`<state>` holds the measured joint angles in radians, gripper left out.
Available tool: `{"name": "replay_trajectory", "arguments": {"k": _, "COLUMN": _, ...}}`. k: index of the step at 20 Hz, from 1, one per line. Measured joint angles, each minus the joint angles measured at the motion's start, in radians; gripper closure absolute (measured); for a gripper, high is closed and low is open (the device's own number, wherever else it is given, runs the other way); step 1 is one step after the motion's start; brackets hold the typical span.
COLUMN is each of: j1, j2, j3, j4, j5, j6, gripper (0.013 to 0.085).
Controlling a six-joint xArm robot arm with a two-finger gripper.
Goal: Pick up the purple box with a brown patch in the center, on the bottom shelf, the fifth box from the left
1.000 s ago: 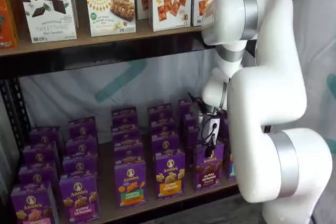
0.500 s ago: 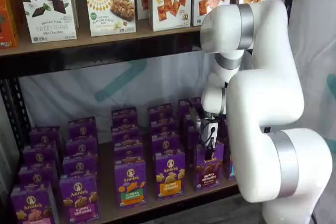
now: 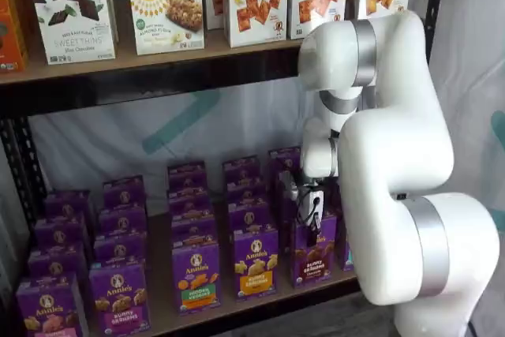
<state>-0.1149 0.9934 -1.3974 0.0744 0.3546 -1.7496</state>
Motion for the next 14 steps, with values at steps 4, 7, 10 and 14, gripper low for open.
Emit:
{"name": "replay_trajectory", "arguments": {"k": 4, "j1": -0.002, "j2": 0.016, "j3": -0.010, "j4": -0.025, "j5": -0.014, "j6": 0.020, "gripper": 0.0130}}
{"name": "replay_trajectory", "arguments": {"k": 7, "j1": -0.004, "j2": 0.023, "j3": -0.013, "j4": -0.011, "j5": -0.020, "j6": 0.005, "gripper": 0.0130}}
{"name": "replay_trajectory", "arguments": {"k": 10, "j1": -0.005, "j2": 0.025, "j3": -0.013, "j4": -0.007, "j5": -0.021, "j6": 0.001, "gripper": 0.0170}}
{"name": "replay_trajectory", "arguments": {"k": 14, "j1": -0.005, "j2": 0.025, "j3": -0.013, "j4": 0.010, "j5": -0.019, "j6": -0.015, "gripper": 0.0290}}
